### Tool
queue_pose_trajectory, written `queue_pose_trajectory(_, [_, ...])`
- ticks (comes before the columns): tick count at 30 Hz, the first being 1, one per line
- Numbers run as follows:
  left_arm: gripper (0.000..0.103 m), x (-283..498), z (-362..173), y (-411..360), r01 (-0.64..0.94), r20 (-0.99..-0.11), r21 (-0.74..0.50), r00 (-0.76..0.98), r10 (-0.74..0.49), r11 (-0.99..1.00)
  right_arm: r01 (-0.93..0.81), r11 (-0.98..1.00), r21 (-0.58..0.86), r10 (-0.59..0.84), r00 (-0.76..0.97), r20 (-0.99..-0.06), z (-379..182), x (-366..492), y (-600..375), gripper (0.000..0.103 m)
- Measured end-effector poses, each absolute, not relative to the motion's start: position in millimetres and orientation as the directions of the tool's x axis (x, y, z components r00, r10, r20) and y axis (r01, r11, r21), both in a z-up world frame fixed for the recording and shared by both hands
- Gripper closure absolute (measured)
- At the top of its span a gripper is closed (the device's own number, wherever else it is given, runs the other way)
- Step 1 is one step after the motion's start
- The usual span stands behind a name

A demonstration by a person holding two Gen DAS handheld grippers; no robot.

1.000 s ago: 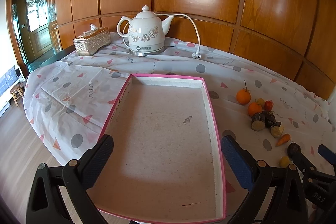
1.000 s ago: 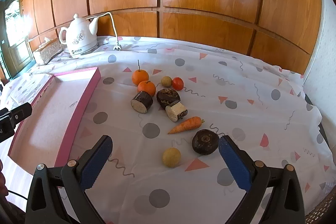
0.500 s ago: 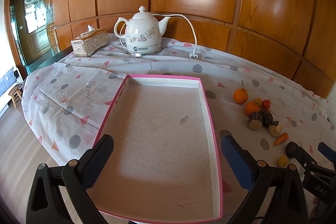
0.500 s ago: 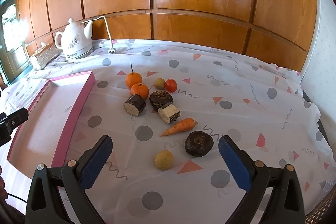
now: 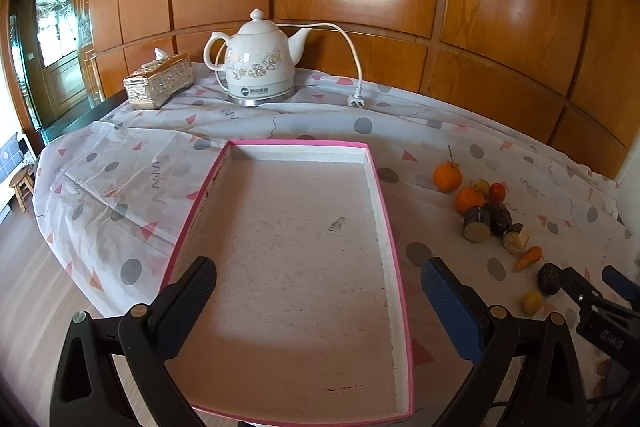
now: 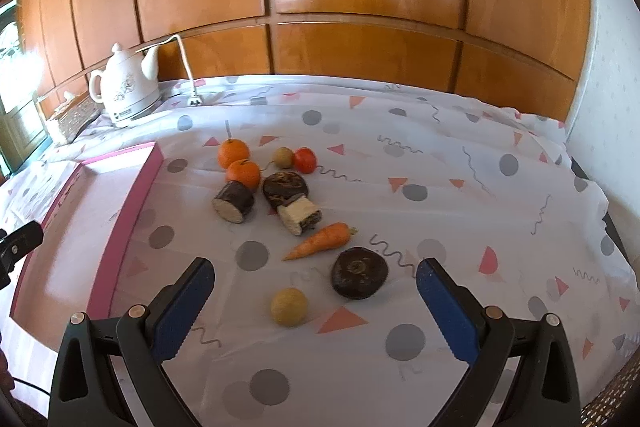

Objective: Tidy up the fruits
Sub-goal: 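Move the left tool toward the small yellow round fruit, then grasp the small yellow round fruit with the left gripper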

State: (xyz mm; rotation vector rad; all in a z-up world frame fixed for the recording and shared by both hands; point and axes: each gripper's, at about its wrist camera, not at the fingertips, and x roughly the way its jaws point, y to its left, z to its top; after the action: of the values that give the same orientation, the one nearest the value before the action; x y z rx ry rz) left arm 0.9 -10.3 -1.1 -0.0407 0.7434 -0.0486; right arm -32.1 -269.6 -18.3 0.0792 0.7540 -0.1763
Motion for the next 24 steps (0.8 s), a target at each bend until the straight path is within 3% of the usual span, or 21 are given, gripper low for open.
queue_pose_trajectory(9, [0.0, 1.8, -2.7, -21.2, 0.093, -0.683, -0.06, 0.722, -0.109, 0.994, 0.281, 0.959, 0.027, -0.182, 0.688, -0.703, -28.3, -32.1, -305.7, 0.0])
queue_pose_trajectory(14, [0.0, 6.6, -7.2, -27.4, 0.152, -0.702, -0.106, 0.688, -0.182, 0.983, 0.39, 0.92, 0.028, -0.255, 0.652, -0.714, -39.0, -33.8, -344.8, 0.0])
queue_pose_trajectory(24, [0.0, 6.2, -12.7, -53.7, 0.272, -0.722, -0.08, 0.647, -0.244, 0.959, 0.598, 0.802, -0.009, -0.395, 0.519, -0.758, -70.4, -48.7, -414.2, 0.0])
